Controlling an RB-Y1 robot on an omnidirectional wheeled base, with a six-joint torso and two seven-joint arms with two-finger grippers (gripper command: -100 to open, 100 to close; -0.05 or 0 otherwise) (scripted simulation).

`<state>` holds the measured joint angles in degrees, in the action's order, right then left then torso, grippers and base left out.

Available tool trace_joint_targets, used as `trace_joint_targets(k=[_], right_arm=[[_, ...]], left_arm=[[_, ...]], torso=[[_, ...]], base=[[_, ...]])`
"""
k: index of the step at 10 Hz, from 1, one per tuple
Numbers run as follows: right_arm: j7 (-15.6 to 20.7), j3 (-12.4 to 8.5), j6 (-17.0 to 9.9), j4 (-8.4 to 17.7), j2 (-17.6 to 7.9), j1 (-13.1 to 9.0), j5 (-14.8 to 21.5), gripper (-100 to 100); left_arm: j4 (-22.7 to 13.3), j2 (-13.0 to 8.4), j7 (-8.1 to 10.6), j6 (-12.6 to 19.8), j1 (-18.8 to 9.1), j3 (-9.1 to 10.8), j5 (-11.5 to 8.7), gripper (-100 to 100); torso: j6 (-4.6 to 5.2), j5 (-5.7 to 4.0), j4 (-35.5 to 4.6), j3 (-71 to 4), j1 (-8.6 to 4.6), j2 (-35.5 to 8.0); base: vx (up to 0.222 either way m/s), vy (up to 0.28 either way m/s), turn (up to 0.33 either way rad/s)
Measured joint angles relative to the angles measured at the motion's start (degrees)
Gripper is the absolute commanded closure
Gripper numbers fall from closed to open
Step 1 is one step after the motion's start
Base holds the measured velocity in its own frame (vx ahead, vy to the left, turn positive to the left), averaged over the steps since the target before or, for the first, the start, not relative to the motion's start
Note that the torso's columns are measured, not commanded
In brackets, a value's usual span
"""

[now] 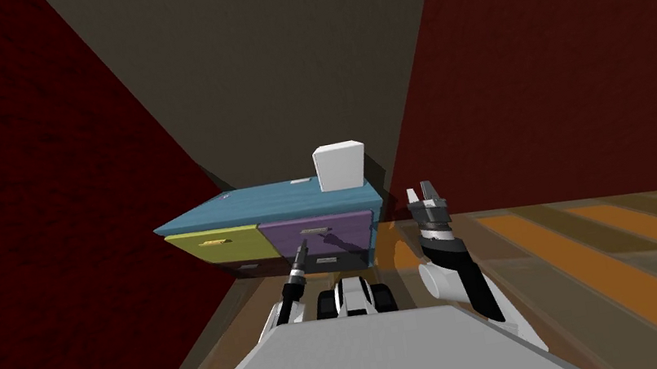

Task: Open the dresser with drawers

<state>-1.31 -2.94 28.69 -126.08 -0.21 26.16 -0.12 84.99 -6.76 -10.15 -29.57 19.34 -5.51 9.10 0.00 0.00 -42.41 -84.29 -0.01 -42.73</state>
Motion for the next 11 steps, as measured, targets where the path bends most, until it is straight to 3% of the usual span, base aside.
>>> trace_joint_targets(k=[2, 3, 7, 9, 10, 11], right_arm=[[0.00, 0.00, 0.00, 0.00, 0.00, 0.00, 0.00, 0], [0.00, 0.00, 0.00, 0.00, 0.00, 0.01, 0.00, 0], [0.00, -0.01, 0.01, -0.01, -0.01, 0.06, 0.00, 0], [0.00, 0.00, 0.01, -0.01, 0.00, 0.04, 0.00, 0], [0.00, 0.00, 0.01, -0.01, 0.00, 0.03, 0.00, 0], [0.00, 0.00, 0.01, -0.01, 0.00, 0.03, 0.00, 0]], left_arm=[[1.12, -0.22, 0.17, 0.19, 0.96, -0.37, 0.08, 100], [1.18, -0.24, 0.20, 0.21, 1.03, -0.39, 0.08, -100], [-2.15, 0.38, -0.28, -1.13, -0.86, 0.38, -0.06, -100], [-1.22, 0.18, -0.13, -0.42, -0.86, 0.44, -0.11, -100], [-1.07, 0.16, -0.08, -0.18, -0.88, 0.44, -0.12, 100], [-1.09, 0.16, -0.09, -0.20, -0.88, 0.44, -0.12, 100]], torso=[[0.00, 0.01, 0.11, -0.25, 0.03, 0.40], [0.00, 0.00, 0.21, -0.47, 0.01, 0.79], [-0.01, 0.01, 0.15, -0.34, 0.04, 0.54], [0.01, -0.02, 0.02, -0.07, -0.05, 0.14], [-0.01, -0.01, 0.06, -0.11, -0.02, 0.17], [0.00, 0.00, 0.06, -0.14, 0.03, 0.21]], base=[[-0.138, 0.006, 0.009], [0.083, -0.002, -0.019], [0.156, 0.001, -0.009], [0.079, -0.012, -0.018], [0.010, -0.002, 0.002], [-0.105, 0.015, 0.011]])
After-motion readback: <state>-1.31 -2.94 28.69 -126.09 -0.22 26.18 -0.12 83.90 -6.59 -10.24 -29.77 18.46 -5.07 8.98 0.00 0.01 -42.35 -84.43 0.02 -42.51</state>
